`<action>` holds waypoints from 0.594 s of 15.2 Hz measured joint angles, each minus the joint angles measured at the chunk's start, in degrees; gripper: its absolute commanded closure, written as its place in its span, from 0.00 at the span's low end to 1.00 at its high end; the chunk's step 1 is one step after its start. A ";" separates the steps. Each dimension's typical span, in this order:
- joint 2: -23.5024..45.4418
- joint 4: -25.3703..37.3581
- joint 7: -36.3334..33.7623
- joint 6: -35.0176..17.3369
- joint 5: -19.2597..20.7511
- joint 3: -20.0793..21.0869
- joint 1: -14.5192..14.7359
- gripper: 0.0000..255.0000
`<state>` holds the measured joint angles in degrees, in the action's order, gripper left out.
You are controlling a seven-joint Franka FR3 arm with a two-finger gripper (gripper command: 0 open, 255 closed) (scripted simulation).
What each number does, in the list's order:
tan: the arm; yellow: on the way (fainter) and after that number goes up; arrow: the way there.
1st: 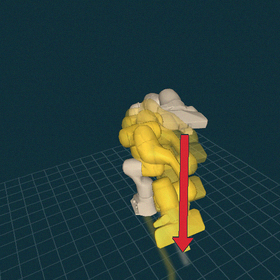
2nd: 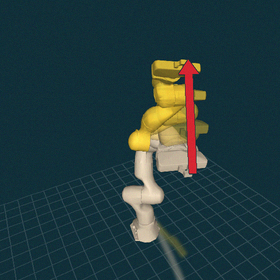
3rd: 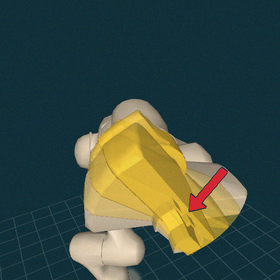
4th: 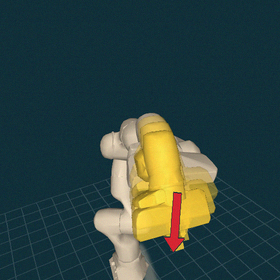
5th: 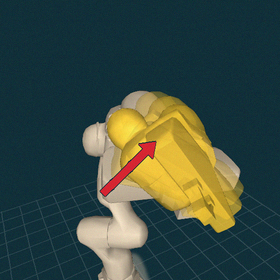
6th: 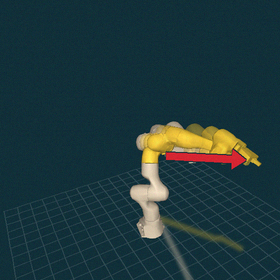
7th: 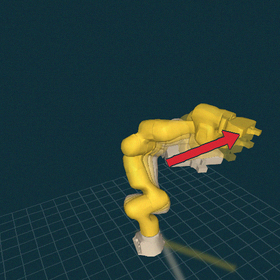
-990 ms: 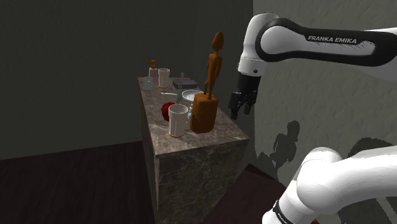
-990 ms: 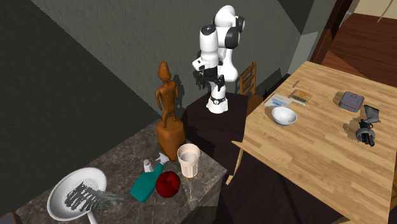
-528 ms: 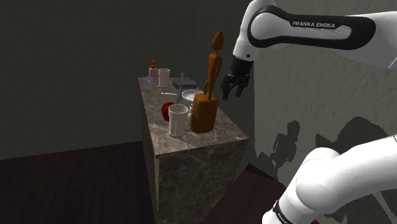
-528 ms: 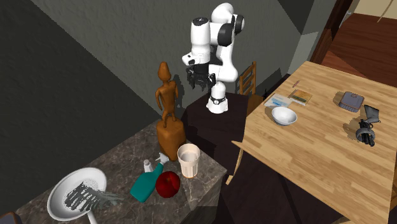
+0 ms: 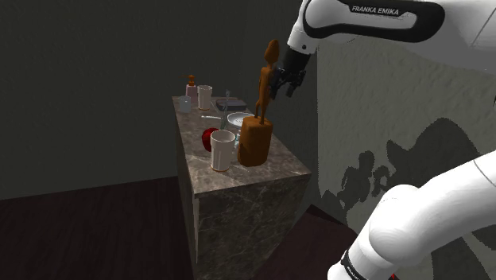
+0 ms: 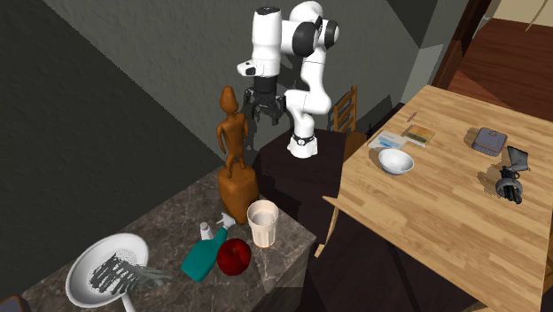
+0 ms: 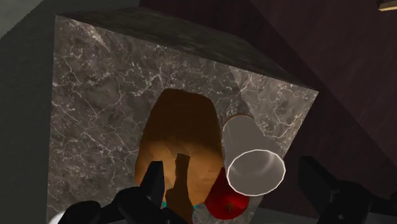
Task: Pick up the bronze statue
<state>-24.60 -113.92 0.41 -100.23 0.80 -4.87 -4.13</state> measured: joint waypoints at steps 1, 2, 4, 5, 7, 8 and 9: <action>1.01 1.78 0.36 -0.33 0.10 -0.32 -0.13 0.00; 2.15 3.27 0.38 -1.11 0.15 -0.41 -0.17 0.00; 4.60 7.11 1.12 -1.95 0.19 -1.09 -0.41 0.00; 5.68 8.95 1.64 -2.33 0.20 -1.52 -0.57 0.00; 7.45 12.47 2.07 -2.86 0.15 -1.96 -0.74 0.00; 8.44 14.22 2.46 -3.22 0.07 -2.30 -0.87 0.00; 9.24 16.02 2.61 -3.30 0.01 -2.48 -0.94 0.00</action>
<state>-15.36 -97.90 3.02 -103.53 0.80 -7.35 -5.06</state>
